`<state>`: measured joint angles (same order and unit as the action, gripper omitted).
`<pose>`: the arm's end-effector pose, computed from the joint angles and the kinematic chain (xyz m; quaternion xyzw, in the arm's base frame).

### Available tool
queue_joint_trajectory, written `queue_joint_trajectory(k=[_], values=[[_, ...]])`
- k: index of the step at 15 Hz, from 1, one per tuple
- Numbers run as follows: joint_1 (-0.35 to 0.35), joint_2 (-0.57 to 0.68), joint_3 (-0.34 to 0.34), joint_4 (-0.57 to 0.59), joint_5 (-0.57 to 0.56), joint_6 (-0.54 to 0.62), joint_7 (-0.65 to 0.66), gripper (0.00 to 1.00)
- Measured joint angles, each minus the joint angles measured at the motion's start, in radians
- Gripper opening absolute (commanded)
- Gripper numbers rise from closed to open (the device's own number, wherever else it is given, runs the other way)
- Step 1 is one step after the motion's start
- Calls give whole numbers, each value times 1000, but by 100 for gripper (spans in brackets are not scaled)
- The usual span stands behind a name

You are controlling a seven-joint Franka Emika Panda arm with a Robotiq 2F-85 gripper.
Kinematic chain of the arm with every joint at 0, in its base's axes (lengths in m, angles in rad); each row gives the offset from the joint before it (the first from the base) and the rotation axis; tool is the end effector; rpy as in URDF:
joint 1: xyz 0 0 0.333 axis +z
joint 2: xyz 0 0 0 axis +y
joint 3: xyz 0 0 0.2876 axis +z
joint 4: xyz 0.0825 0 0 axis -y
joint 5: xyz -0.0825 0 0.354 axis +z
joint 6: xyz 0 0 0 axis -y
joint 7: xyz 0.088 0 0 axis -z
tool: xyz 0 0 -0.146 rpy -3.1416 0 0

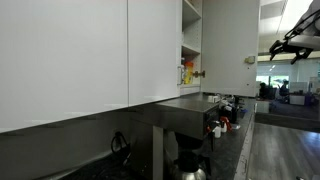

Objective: Open the cupboard

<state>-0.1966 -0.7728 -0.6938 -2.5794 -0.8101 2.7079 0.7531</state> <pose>0.2630 -0.3302 0.5015 0.7822 -0.4713 0.3992 0.0812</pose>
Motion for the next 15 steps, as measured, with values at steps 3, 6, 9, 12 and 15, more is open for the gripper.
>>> queue_joint_trajectory(k=[3, 6, 9, 12, 15], values=[[-69, 29, 59, -4, 130, 67, -48, 100], [-108, 86, 155, -8, 366, 80, -124, 100], [-61, 132, 229, -14, 626, 13, -227, 100], [-39, 159, 296, -7, 819, -109, -318, 100], [-40, 169, 338, 19, 893, -262, -360, 100]])
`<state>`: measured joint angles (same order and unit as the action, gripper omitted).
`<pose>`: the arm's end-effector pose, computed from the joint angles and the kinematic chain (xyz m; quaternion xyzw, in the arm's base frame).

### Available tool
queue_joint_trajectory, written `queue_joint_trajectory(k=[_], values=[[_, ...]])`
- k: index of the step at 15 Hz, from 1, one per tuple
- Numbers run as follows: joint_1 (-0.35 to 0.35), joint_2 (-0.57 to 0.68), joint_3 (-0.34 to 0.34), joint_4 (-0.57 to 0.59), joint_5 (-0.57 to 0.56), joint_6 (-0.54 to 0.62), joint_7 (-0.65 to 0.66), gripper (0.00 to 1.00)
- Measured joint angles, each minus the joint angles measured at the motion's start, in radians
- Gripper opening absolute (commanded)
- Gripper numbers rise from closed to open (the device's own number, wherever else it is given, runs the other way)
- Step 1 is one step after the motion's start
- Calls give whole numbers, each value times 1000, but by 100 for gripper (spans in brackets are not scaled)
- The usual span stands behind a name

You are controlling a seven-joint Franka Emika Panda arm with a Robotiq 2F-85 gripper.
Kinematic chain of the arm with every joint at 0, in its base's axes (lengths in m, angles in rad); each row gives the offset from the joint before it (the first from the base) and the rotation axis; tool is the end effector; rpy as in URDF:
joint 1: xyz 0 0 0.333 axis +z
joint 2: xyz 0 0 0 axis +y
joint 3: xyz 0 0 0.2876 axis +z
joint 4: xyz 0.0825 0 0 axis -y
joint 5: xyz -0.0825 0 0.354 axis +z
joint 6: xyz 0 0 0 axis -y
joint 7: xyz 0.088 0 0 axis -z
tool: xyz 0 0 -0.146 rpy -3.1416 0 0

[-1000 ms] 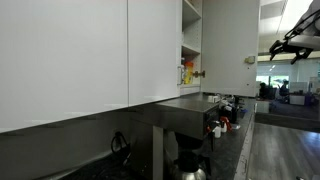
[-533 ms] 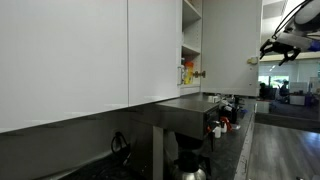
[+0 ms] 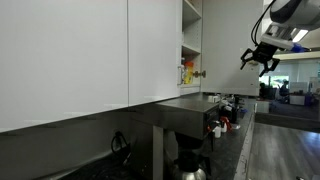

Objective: Open the cupboard

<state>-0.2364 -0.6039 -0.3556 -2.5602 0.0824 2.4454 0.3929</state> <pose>0.3448 -0.2302 0.4581 -0.8422 0.4732 -0.2324 0.1134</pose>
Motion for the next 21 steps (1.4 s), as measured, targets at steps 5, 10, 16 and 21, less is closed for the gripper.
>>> queue_joint_trajectory(k=[5, 10, 16, 21], values=[[3, 8, 21, 71, 49, -288, -120, 100], [26, 14, 20, 141, 108, -525, -305, 100], [81, 60, 21, 213, 126, -730, -486, 100], [103, 109, 37, 247, 122, -791, -572, 100]])
